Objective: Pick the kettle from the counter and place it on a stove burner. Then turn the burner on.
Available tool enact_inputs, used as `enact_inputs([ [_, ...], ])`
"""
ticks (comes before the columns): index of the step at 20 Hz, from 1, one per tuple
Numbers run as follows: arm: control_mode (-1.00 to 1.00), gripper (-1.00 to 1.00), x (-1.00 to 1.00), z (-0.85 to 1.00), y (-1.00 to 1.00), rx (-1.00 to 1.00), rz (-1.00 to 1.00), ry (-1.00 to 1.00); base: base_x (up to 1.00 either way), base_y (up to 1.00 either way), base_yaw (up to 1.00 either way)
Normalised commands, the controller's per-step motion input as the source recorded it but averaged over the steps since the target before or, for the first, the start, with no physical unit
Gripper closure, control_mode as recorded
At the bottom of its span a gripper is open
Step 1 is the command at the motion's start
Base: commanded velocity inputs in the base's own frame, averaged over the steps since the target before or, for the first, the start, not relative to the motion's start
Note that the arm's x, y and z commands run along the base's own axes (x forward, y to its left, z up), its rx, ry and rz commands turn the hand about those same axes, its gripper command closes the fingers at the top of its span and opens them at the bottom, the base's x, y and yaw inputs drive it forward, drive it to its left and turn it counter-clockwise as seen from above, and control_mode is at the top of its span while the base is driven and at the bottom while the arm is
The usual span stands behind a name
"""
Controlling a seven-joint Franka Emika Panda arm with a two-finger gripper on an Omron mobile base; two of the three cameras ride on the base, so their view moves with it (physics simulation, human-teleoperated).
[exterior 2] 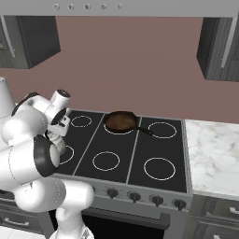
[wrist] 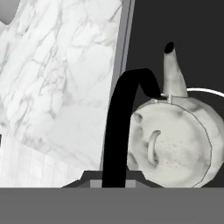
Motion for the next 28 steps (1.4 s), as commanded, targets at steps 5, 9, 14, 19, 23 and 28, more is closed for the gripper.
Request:
enact_inputs([
  [5, -1.0, -1.0, 0.0, 0.0, 0.0, 0.0, 0.0, 0.0, 0.0, 0.0, 0.0],
  [9, -1.0, -1.0, 0.0, 0.0, 0.0, 0.0, 0.0, 0.0, 0.0, 0.0, 0.0],
  [14, -1.0, -1.0, 0.0, 0.01, 0.0, 0.0, 0.0, 0.0, 0.0, 0.0, 0.0],
  [19, -1.0, -1.0, 0.0, 0.01, 0.0, 0.0, 0.0, 0.0, 0.0, 0.0, 0.0],
  [23, -1.0, -1.0, 0.0, 0.02, 0.0, 0.0, 0.0, 0.0, 0.0, 0.0, 0.0],
  [28, -1.0, -1.0, -0.22, 0.27, 0.0, 0.0, 0.0, 0.0, 0.0, 0.0, 0.0],
])
